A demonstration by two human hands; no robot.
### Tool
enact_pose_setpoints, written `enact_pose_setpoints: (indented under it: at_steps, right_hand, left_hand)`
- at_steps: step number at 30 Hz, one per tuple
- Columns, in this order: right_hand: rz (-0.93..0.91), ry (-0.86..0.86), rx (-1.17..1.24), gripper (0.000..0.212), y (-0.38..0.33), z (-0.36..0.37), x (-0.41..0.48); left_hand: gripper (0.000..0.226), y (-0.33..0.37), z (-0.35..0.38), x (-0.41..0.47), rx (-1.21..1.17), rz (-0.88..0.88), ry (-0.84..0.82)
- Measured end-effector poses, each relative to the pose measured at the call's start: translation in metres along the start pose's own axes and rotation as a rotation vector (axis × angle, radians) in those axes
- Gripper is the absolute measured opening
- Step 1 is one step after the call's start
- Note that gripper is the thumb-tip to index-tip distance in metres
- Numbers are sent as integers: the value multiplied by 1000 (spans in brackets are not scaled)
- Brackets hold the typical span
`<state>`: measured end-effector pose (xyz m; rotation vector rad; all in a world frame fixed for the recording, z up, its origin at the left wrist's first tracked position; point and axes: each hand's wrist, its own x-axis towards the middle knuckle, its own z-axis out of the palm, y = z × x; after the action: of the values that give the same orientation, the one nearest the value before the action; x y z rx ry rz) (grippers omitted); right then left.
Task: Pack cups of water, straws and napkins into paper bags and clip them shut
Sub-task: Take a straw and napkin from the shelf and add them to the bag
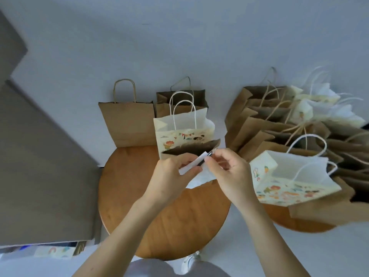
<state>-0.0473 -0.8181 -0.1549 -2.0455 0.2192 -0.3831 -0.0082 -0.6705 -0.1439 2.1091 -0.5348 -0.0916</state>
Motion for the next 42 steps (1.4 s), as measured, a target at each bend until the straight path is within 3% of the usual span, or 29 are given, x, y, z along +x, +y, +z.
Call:
enact_pose_setpoints:
  at_steps: [6, 13, 24, 27, 32, 42]
  right_hand:
    - [-82, -55, 60, 8, 24, -19, 46]
    - [-241, 91, -50, 24, 29, -33, 83]
    - [-341, 244, 38, 36, 27, -43, 108]
    - [-349, 297, 81, 34, 24, -49, 113]
    - [-394, 184, 89, 25, 22, -46, 118]
    - [-302, -101, 3, 20, 53, -8, 98]
  left_hand:
    - [16, 6, 18, 32, 108, -114, -19]
    - [19, -32, 19, 53, 164, -307, 48]
    - [36, -94, 53, 69, 605, -423, -244]
    - [61, -98, 51, 69, 639, -419, -337]
    - [111, -104, 47, 64, 686, -421, -493]
    - [127, -112, 46, 57, 612, -443, -516]
